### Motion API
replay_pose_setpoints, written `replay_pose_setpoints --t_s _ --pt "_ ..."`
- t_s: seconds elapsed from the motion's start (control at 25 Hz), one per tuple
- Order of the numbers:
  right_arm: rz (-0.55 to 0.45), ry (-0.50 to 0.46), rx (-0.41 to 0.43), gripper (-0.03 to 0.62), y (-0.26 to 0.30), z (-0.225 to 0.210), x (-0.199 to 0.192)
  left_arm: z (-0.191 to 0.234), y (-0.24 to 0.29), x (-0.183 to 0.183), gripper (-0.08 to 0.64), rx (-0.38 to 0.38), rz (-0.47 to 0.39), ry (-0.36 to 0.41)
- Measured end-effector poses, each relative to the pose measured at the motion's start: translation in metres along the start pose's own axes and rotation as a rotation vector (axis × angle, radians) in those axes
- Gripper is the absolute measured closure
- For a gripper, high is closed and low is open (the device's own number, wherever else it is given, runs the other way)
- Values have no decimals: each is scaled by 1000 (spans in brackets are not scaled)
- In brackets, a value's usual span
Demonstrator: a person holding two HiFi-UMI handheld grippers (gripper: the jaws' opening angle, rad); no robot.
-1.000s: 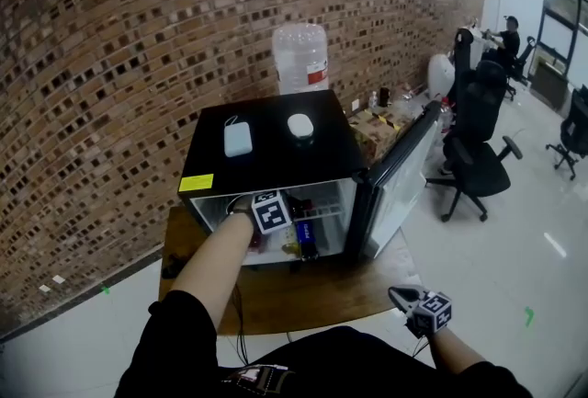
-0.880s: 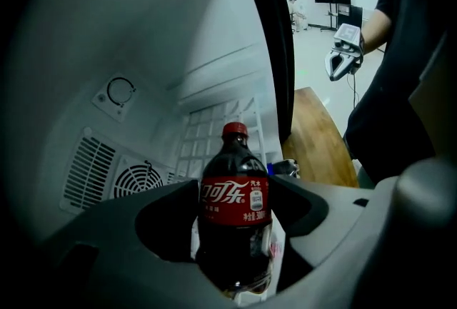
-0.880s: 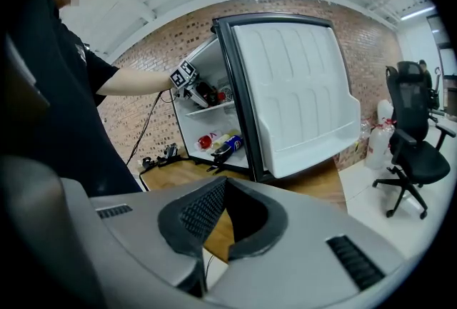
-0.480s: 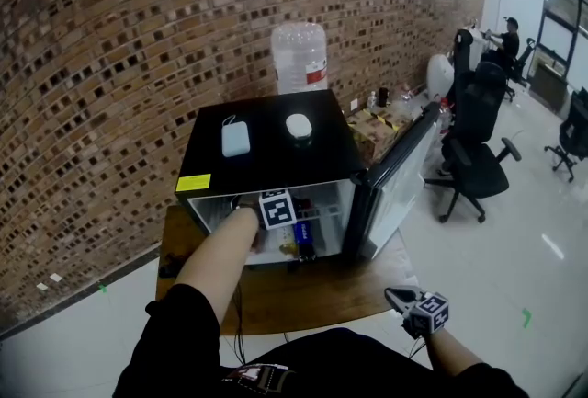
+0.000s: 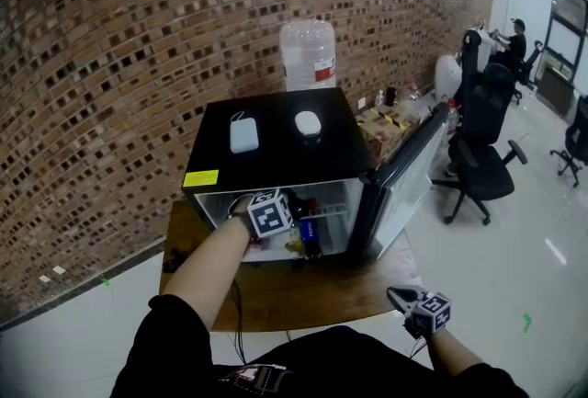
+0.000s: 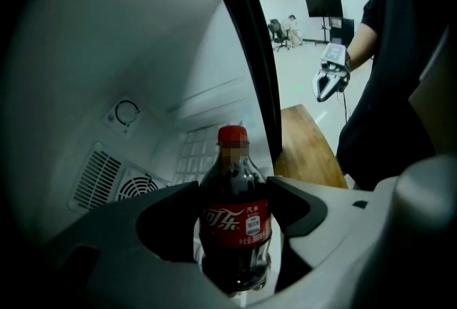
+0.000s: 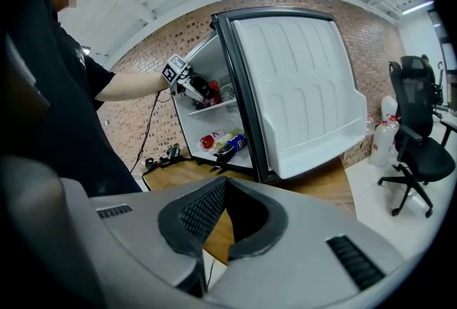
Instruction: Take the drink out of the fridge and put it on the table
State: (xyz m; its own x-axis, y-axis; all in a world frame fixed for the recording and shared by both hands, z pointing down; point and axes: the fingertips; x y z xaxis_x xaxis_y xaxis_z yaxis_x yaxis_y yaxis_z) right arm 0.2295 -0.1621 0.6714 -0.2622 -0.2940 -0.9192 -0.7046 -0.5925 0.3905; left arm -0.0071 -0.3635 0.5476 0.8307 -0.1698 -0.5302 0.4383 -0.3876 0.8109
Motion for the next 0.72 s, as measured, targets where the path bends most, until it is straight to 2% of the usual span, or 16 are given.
replay_pose_setpoints --t_s 0.32,0.48,0.72 --pt "0 -17 56 592 26 11 10 -53 -46 4 256 -27 -269 -80" --pt "-2 -29 76 592 38 14 18 -80 -46 -14 256 -83 -413 -246" --pt "3 -52 100 592 49 19 29 -111 -10 -67 256 -75 -617 -460"
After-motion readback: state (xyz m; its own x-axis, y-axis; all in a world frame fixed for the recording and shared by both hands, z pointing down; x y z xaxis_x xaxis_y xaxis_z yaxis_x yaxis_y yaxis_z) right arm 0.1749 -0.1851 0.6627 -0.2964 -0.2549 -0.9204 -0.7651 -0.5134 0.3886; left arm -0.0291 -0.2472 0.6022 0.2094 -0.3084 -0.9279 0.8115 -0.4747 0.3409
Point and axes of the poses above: the fingertips, and each gripper's own axes: y forward along the fingers, z to its left, x out of its top, and after that the axes turned 13 degrees about -y, right-handed
